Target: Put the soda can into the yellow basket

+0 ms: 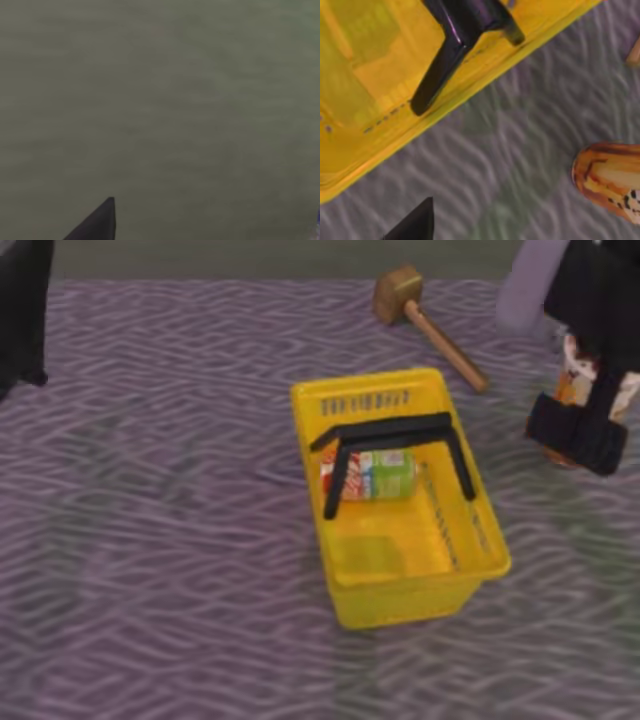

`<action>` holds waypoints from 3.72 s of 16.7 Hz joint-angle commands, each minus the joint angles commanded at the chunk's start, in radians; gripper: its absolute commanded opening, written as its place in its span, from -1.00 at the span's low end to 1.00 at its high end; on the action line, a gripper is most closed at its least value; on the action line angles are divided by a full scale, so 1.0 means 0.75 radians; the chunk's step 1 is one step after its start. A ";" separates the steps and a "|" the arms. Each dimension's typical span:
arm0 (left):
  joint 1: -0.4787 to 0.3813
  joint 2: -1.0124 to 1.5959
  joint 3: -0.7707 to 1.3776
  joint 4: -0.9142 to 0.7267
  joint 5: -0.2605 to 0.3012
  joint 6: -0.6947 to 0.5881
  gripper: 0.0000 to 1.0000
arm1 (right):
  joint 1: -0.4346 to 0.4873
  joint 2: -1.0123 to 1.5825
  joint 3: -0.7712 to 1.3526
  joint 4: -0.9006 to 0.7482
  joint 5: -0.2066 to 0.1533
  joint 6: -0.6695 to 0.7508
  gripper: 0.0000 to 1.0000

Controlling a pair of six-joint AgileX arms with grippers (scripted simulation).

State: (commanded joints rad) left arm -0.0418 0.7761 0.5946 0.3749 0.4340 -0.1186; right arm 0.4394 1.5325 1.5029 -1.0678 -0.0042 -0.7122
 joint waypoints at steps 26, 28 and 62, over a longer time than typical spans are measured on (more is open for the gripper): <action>0.082 -1.035 -0.793 -0.500 -0.579 0.158 1.00 | 0.289 0.987 0.896 -0.540 0.011 -0.472 1.00; 0.082 -1.035 -0.793 -0.500 -0.579 0.158 1.00 | 0.289 0.987 0.896 -0.540 0.011 -0.472 0.85; 0.082 -1.035 -0.793 -0.500 -0.579 0.158 1.00 | 0.289 0.987 0.896 -0.540 0.011 -0.472 -1.00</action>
State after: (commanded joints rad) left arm 0.0200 0.0000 0.0000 0.0000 0.0000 0.0000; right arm 0.6560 2.2727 2.1749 -1.4730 0.0040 -1.0661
